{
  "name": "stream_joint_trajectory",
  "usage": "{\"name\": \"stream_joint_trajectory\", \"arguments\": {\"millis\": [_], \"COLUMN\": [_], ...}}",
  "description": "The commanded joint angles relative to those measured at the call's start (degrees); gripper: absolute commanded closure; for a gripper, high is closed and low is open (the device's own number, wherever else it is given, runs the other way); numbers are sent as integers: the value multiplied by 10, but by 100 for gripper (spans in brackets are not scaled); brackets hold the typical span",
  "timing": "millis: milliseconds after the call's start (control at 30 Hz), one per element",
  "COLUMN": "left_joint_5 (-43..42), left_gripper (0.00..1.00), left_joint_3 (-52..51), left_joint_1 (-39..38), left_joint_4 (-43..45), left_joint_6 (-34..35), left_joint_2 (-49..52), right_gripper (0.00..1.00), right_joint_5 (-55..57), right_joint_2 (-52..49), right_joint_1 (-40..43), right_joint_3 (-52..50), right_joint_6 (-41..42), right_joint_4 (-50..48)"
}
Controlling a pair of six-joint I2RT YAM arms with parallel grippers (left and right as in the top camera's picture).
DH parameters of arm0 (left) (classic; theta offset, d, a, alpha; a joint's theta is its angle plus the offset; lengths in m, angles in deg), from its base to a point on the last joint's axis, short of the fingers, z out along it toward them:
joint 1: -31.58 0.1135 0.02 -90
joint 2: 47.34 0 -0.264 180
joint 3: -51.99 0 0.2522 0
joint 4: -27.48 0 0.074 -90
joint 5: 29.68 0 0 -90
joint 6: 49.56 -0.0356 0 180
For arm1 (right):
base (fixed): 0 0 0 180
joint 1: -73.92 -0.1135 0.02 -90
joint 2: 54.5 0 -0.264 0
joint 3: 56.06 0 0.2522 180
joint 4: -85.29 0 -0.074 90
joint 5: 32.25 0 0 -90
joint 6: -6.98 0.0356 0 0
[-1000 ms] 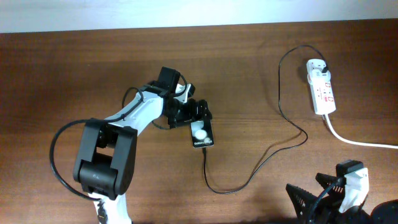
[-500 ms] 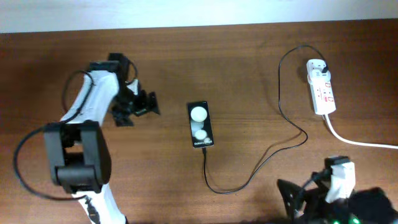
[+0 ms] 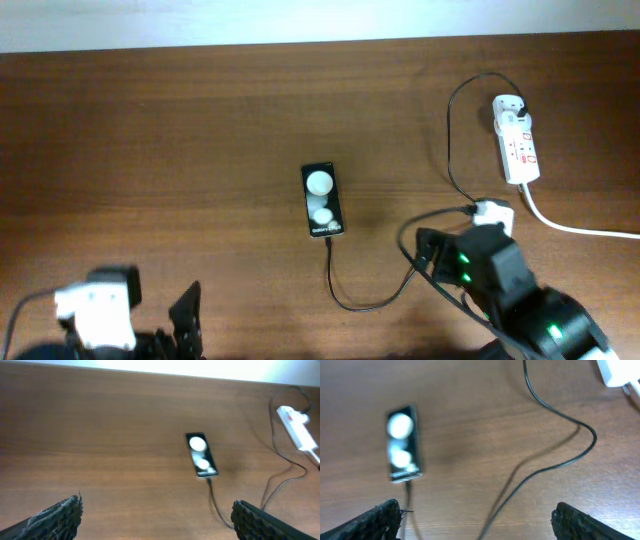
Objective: Plug charger to phone and switch on socket
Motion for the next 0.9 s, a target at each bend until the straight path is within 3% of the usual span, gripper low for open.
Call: {"name": "stream_joint_trajectory", "arguments": {"millis": [0,67,133,200,300,367,433,600,700,867], "left_joint_5": [103,103,103,103,103,103,103,103,103,104], "left_gripper": [1,1,1,1,1,1,1,1,1,1], "left_joint_3": [-21,-25,-38,-39,-39,-40,-40,-40,-40,-40], "left_joint_1": [0,0,0,0,0,0,0,0,0,0], "left_joint_4": [-30,-99,-98,-93,-94,-95,-95,-94,-90,-90], "left_joint_6": [-7,-7,-7,-7,-7,-7,-7,-7,-7,-7], "left_joint_2": [-90,-100,-100,-101,-121,-146,-164,-189,-190,-190], "right_gripper": [1,0,44,72,82,95,96,96,96,96], "right_joint_5": [30,29,30,26,-60,-85,-97,-150,-151,-216], "right_joint_2": [-123,-214,-261,-273,-282,-314,-382,-651,-747,-831], "right_joint_1": [2,31,132,276,444,520,549,548,548,548], "right_joint_3": [-4,18,63,96,113,146,218,573,661,672], "right_joint_6": [5,5,1,-37,-40,-43,-52,-79,-86,-89], "right_joint_4": [-29,-19,29,59,45,41,66,205,200,89]}}
